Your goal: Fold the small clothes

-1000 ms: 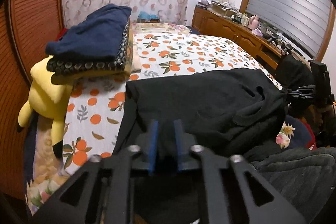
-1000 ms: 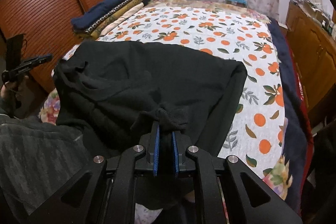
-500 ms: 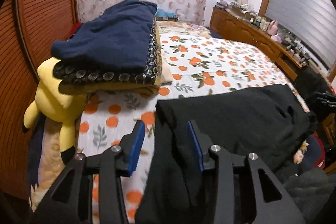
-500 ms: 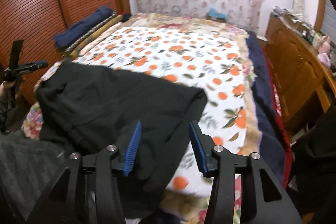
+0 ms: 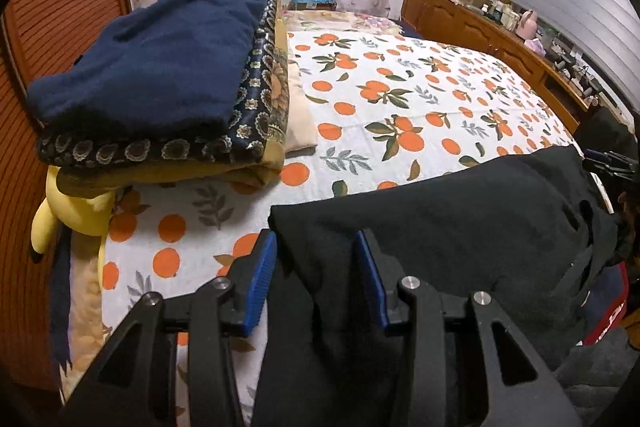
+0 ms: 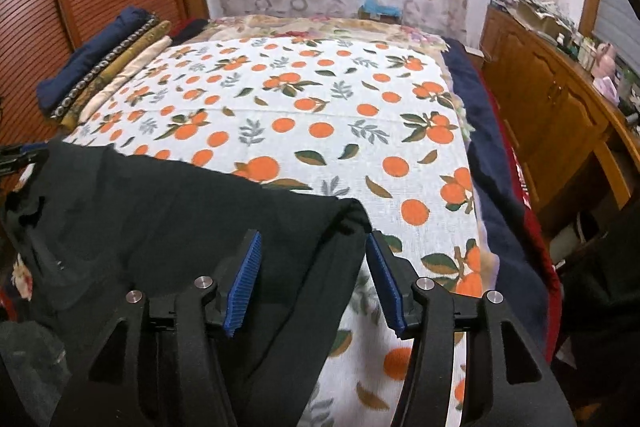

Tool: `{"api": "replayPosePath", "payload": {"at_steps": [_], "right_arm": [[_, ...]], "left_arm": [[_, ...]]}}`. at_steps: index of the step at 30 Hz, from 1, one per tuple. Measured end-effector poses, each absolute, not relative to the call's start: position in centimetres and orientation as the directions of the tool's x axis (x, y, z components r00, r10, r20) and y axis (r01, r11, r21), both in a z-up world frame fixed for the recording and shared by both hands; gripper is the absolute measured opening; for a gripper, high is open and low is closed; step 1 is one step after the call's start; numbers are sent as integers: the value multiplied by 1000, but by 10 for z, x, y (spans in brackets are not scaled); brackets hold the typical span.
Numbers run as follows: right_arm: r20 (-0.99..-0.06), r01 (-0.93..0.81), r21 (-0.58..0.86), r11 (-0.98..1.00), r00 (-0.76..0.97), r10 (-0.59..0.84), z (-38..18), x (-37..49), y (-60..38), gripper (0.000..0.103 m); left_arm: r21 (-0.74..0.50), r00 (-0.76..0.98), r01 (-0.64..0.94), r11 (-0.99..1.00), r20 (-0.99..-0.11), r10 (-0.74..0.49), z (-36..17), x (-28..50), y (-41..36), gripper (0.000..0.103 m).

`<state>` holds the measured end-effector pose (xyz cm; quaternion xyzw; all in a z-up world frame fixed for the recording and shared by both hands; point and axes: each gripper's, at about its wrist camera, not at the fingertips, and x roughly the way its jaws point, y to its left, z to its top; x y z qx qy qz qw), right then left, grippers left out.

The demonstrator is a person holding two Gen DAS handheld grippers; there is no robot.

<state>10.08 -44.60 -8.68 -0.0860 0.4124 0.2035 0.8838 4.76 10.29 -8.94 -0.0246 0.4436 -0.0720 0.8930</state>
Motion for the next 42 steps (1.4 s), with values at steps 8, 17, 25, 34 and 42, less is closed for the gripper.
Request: {"api": "replayPosePath", "payload": {"at_steps": [8,17,25,34,42], "right_arm": [[-773,-369,10,929,587,241,-97,114,-454,57],[-775,-417,11,909,571,271,-100,112,-436,57],[-770,-445,20,895,565,298,-102,109,-428,44],[-757,-533,42,845,535,375,-98,91,-412,7],[-598,-514,106,851,651,467,-39,44,-442,6]], "left_arm": [[-109,567,110,988,-809,-152,-99,53,102,40],[-109,565,107,988,-811,-150,-100,58,108,43],[-122,583,111,986,-796,-164,-102,60,113,45],[-163,588,135,977,-781,-211,-101,57,108,24],[-245,696,240,939,-631,-343,-33,2,91,4]]}}
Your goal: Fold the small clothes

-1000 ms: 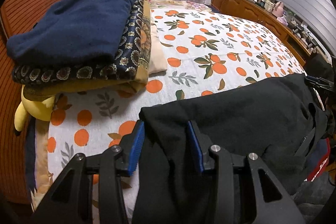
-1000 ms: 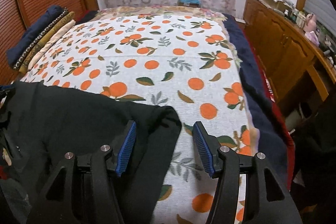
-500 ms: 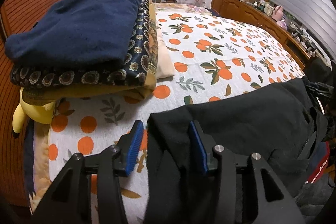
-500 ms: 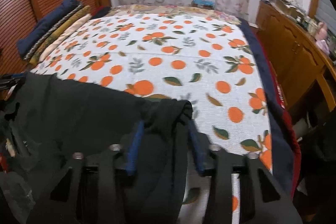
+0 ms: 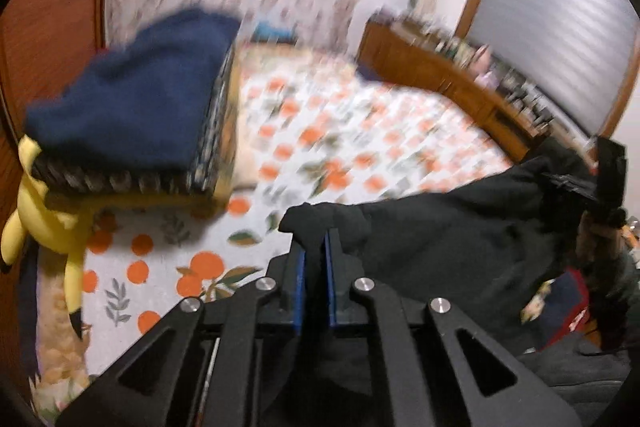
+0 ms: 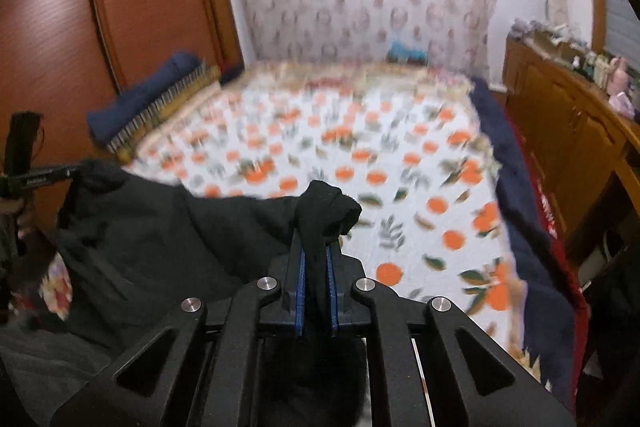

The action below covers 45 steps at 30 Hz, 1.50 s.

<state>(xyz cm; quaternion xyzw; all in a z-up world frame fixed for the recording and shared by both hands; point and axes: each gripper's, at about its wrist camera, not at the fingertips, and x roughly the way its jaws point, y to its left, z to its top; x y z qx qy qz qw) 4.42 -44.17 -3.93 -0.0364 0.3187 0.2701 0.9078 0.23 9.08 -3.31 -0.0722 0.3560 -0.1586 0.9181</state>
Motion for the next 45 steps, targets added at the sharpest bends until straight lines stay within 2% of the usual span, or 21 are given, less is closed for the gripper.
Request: {"api": "replayPosePath", "payload": {"at_steps": [5,11,23,26,28,31,36,39,42,45], "right_arm": [[-488,-515,45,856,736,469,19,-3,-452,5],[-312,-485,-55,873,839,446,98,-54,-472,5],[-35,-438,-157,885,898,438,237,-100,-505,5],[12,-396,-213,893,913,407,253,-93,-497,5],[6,-370,-243,896,924,383,256,-72,-490,5],[-64,-355,-251,901,934,350,249,-19,-480,5],[-186,-297,-262,918,949,254,196,98,-462,5],[-300,-283,-213,935,930,213,139,179,-457,7],[-441,-289,-162,944,876,193,85,241,-457,25],[-517,-269,-159,950,842,152,41,276,-457,27]], "left_arm": [[-201,768,309,929,-524,-369,42,-33,73,4],[-132,859,366,921,-332,-389,136,-84,64,4],[-92,911,396,914,-84,-403,249,-108,85,4],[-51,935,348,936,-49,-351,263,-96,87,4],[-32,949,308,951,-58,-309,262,-73,86,4],[-51,952,280,959,-110,-284,246,-20,88,4],[-26,950,253,967,-180,-254,178,85,75,8],[-14,913,269,963,-315,-260,124,159,58,14],[-3,862,263,965,-448,-237,71,219,53,19],[-31,802,238,971,-558,-214,35,255,54,28]]}}
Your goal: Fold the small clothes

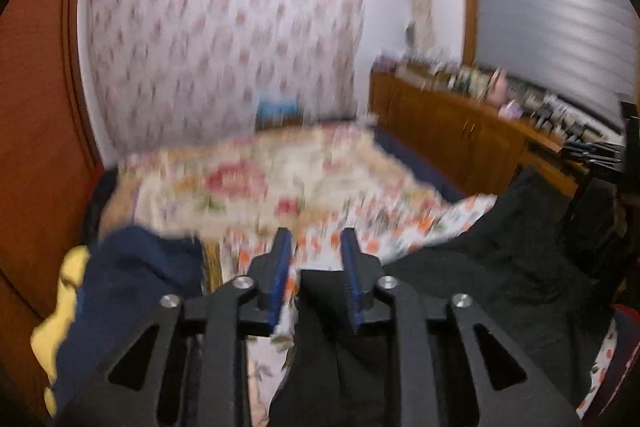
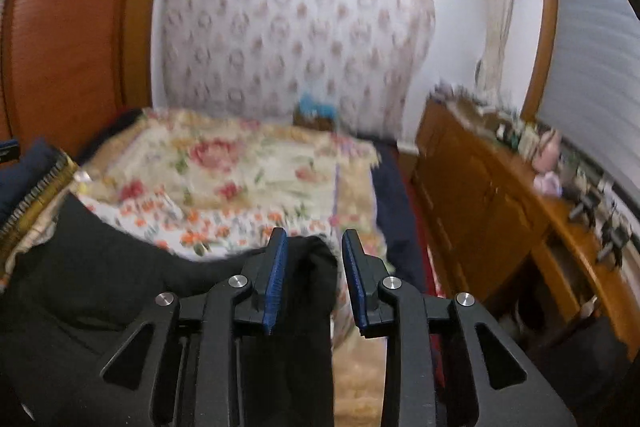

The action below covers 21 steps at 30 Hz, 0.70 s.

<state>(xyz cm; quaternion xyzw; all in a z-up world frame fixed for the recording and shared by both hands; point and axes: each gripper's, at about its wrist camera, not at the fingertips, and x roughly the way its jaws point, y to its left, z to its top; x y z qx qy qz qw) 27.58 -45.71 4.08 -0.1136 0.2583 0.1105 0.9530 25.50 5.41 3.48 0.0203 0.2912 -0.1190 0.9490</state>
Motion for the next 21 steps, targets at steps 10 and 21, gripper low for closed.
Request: {"api": "replayPosePath", "payload": {"at_steps": [10,21], "right_arm": [[-571,-328,-97,940,791,217,3,248,-468,47],[-682,-353,25,935,678,274,-53,193,-482,48]], "left_arm": [[-89,711,300,950,-643,-285,-13,214,29,39],[-49,641,345,937,-718,-273,-49,154,15,39]]}}
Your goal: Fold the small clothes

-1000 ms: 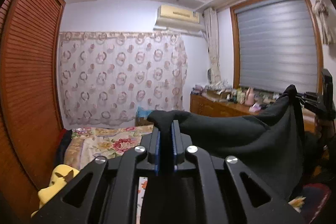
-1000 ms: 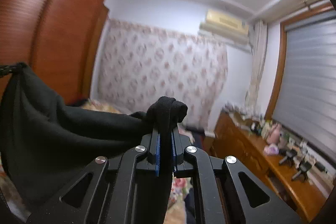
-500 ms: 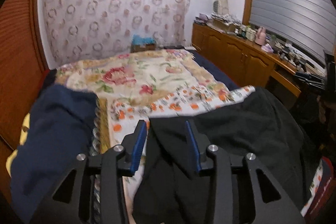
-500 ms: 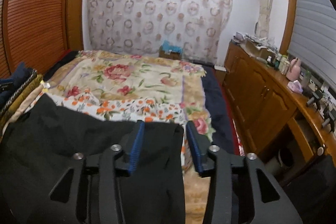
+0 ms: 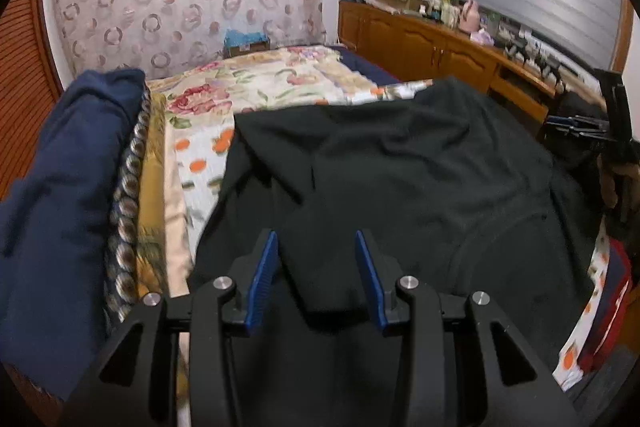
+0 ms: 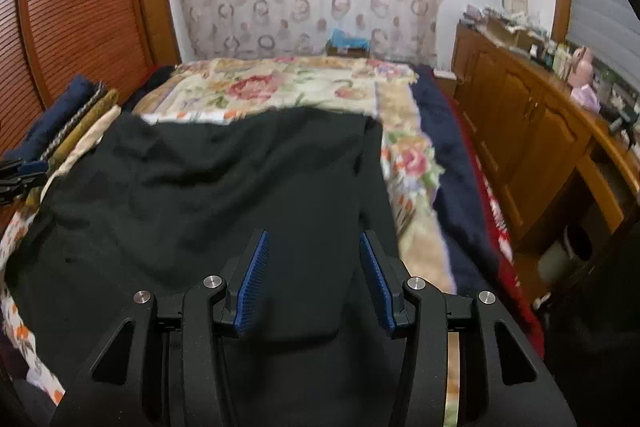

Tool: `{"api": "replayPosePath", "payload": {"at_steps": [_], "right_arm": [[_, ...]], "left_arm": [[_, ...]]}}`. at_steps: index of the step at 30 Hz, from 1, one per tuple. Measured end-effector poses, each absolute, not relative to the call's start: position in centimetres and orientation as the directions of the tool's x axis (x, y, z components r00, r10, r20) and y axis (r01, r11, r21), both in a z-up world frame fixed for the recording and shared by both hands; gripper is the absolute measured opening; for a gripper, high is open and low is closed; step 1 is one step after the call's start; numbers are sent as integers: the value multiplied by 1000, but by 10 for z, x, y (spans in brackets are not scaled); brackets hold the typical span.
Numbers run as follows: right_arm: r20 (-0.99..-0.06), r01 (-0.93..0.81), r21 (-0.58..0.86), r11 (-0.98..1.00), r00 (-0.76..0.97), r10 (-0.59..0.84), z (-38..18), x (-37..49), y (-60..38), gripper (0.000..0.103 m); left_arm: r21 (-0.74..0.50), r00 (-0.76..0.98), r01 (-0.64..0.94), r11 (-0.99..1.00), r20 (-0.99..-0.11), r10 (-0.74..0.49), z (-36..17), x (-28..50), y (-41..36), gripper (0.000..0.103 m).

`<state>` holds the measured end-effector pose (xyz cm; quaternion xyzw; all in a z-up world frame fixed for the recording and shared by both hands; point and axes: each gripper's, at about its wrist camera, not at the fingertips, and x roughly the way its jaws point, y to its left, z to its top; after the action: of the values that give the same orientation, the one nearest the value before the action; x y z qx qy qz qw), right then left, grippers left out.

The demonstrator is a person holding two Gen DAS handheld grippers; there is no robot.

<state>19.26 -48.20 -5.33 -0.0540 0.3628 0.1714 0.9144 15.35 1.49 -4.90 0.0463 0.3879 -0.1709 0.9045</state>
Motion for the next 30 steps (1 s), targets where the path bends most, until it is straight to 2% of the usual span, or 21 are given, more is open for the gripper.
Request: {"api": "replayPosePath", "payload": {"at_steps": [4,14,20,24,30], "right_arm": [[-718,-365,84,927,624,310,-76,189,-480,48],[-756,-331,1,944,618,217,-91,190,-472,50],[-754,-322,-5,947,623,208,-95,189,-474,54],[-755,-320,-7,947,623,205,-96,190,-474,56],[-754,-321,-14,947,625,200,-97,190,-472,59]], "left_arm": [[-53,612,334,941,-747,-259,-65,154,15,39],[-59,587,301,952,-775,-234,-90,155,15,40],[-40,595,300,953,-773,-220,-92,156,12,44],[-39,593,305,952,-774,-221,-92,157,10,54],[-31,602,288,957,-772,-206,-93,158,6,57]]}}
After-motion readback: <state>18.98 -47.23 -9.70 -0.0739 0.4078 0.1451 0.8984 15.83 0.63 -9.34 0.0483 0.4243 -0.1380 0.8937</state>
